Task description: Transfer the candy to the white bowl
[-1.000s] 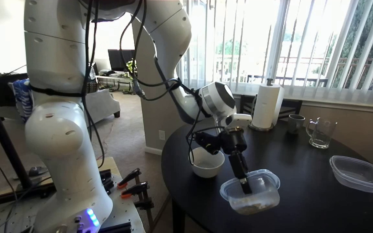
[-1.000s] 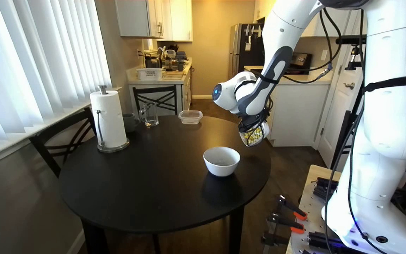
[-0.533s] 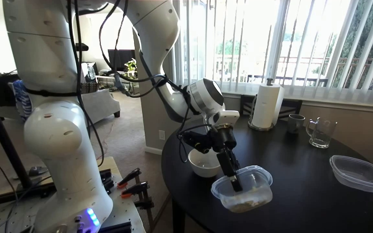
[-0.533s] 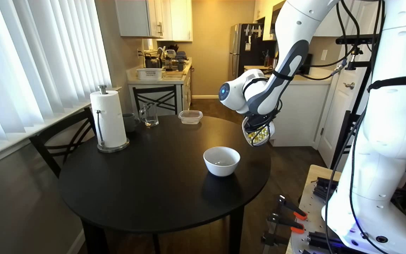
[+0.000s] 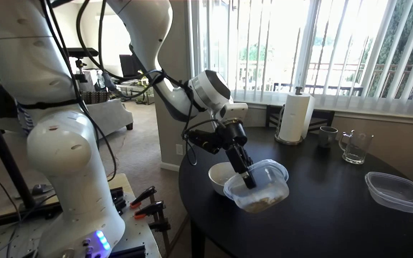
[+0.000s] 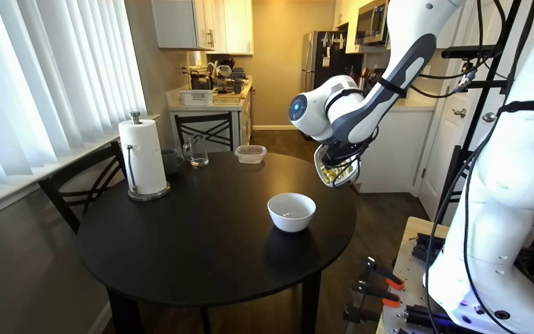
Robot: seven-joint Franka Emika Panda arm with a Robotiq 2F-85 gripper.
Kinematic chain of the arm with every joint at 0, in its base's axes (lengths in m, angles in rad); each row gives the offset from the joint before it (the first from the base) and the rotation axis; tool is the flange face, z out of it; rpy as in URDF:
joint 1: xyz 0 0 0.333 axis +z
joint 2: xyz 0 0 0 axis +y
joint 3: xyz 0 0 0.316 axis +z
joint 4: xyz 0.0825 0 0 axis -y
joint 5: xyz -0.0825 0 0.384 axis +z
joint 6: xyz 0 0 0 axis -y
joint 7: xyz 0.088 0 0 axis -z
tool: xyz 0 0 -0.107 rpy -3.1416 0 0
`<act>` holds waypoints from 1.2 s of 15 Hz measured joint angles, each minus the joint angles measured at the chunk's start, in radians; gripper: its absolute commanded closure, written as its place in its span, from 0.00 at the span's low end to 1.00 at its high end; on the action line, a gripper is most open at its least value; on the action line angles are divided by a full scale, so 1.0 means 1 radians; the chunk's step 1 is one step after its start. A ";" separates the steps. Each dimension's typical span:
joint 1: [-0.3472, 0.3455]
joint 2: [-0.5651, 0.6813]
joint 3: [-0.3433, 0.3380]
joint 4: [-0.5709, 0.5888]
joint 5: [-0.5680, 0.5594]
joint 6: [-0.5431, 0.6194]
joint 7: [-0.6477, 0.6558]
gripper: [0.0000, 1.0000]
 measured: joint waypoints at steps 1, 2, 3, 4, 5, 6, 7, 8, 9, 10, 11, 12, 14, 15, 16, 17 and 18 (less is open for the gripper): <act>0.011 -0.013 0.023 0.000 0.011 -0.019 0.000 0.99; 0.025 -0.024 0.048 0.003 0.027 -0.042 0.000 0.99; 0.041 -0.031 0.072 0.010 0.044 -0.066 0.000 0.99; 0.057 -0.034 0.096 0.020 0.059 -0.091 0.000 0.99; 0.074 -0.035 0.119 0.034 0.075 -0.116 0.001 0.99; 0.089 -0.035 0.140 0.049 0.085 -0.140 0.001 0.99; 0.103 -0.035 0.158 0.064 0.091 -0.164 0.001 0.99; 0.113 -0.032 0.174 0.081 0.094 -0.190 0.001 0.99; 0.122 -0.026 0.185 0.099 0.094 -0.218 0.003 0.99; 0.127 -0.017 0.196 0.119 0.094 -0.247 0.005 0.99; 0.131 -0.005 0.202 0.139 0.094 -0.274 0.008 0.99; 0.133 0.009 0.205 0.157 0.094 -0.297 0.012 0.99; 0.134 0.043 0.206 0.192 0.094 -0.327 0.013 0.99; 0.134 0.061 0.206 0.208 0.094 -0.339 0.015 0.99; 0.134 0.081 0.206 0.224 0.094 -0.352 0.020 0.99; 0.134 0.100 0.206 0.239 0.094 -0.365 0.025 0.99; 0.134 0.119 0.206 0.253 0.094 -0.378 0.031 0.99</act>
